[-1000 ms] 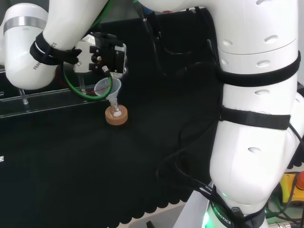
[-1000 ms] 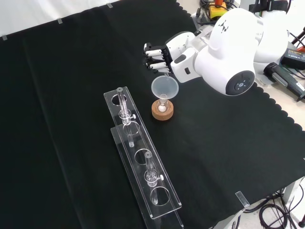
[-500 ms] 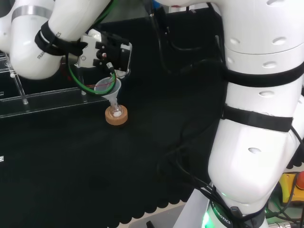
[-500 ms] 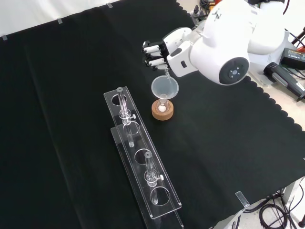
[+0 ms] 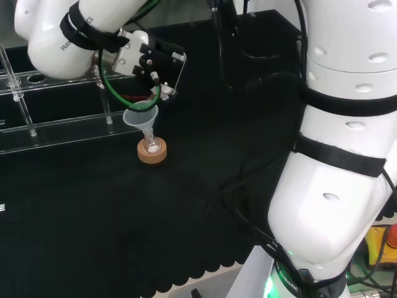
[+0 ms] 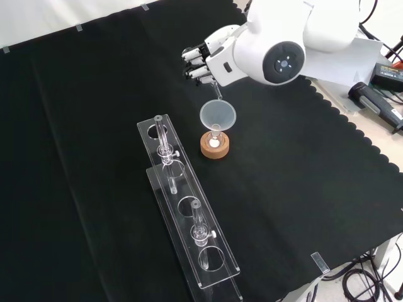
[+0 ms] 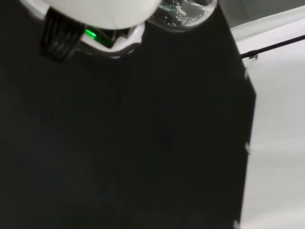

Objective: Pour all the NaCl from the weighing funnel into the round-bottom flask.

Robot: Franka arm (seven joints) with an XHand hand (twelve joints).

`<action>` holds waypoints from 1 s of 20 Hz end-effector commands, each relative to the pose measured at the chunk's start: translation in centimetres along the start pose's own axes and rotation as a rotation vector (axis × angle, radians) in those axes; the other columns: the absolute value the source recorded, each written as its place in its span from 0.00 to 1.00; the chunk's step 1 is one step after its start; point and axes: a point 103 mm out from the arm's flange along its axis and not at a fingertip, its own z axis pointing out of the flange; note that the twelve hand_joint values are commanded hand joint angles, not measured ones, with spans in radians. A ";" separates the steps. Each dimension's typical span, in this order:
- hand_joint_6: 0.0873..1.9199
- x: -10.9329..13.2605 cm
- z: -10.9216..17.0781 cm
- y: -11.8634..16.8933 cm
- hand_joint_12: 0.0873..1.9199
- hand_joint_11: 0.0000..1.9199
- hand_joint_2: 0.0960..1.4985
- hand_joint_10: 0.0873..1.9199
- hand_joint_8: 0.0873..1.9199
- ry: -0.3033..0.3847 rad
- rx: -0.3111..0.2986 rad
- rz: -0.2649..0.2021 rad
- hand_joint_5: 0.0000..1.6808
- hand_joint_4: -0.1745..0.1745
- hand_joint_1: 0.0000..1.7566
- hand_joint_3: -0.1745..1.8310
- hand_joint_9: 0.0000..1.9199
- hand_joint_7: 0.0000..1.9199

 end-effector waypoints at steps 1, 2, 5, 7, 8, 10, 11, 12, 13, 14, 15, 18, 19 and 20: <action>0.20 -0.8 1.0 0.3 0.54 0.41 0.37 0.09 0.30 0.073 0.003 -0.018 0.83 1.00 0.65 0.41 0.56 0.35; 0.20 -1.0 1.2 0.3 0.54 0.41 0.37 0.09 0.30 0.088 -0.002 -0.021 0.83 1.00 0.65 0.41 0.56 0.35; 0.20 -1.3 1.1 0.3 0.54 0.41 0.37 0.09 0.30 0.131 0.022 -0.018 0.83 1.00 0.65 0.41 0.56 0.35; 0.20 -1.4 1.1 0.4 0.54 0.41 0.37 0.09 0.30 0.157 0.030 -0.016 0.83 1.00 0.65 0.41 0.56 0.35; 0.20 -1.5 1.1 0.4 0.54 0.41 0.37 0.09 0.31 0.175 0.035 -0.017 0.83 1.00 0.65 0.41 0.56 0.35; 0.20 -1.6 1.2 0.5 0.54 0.41 0.37 0.09 0.31 0.209 0.043 -0.018 0.83 1.00 0.65 0.41 0.56 0.35; 0.20 -1.6 1.2 0.5 0.54 0.41 0.38 0.09 0.31 0.225 0.047 -0.018 0.83 1.00 0.65 0.41 0.56 0.35; 0.20 -1.7 1.2 0.5 0.54 0.41 0.38 0.09 0.31 0.233 0.047 -0.018 0.83 1.00 0.65 0.41 0.56 0.35; 0.20 -1.7 1.4 0.6 0.54 0.42 0.38 0.09 0.31 0.241 0.045 -0.016 0.83 1.00 0.65 0.41 0.56 0.35; 0.20 -1.7 1.3 0.6 0.54 0.42 0.38 0.09 0.31 0.249 0.046 -0.015 0.83 1.00 0.65 0.41 0.56 0.35; 0.20 -1.8 1.5 0.6 0.54 0.42 0.38 0.09 0.31 0.256 0.046 -0.014 0.82 1.00 0.65 0.41 0.56 0.35; 0.20 -2.0 1.8 0.6 0.54 0.42 0.38 0.09 0.31 0.285 0.039 -0.013 0.82 1.00 0.65 0.41 0.56 0.35; 0.20 -2.1 1.9 0.7 0.54 0.41 0.38 0.09 0.31 0.293 0.036 -0.013 0.82 1.00 0.65 0.41 0.56 0.35; 0.20 -2.1 2.0 0.7 0.54 0.41 0.38 0.09 0.31 0.299 0.034 -0.015 0.82 1.00 0.65 0.41 0.56 0.35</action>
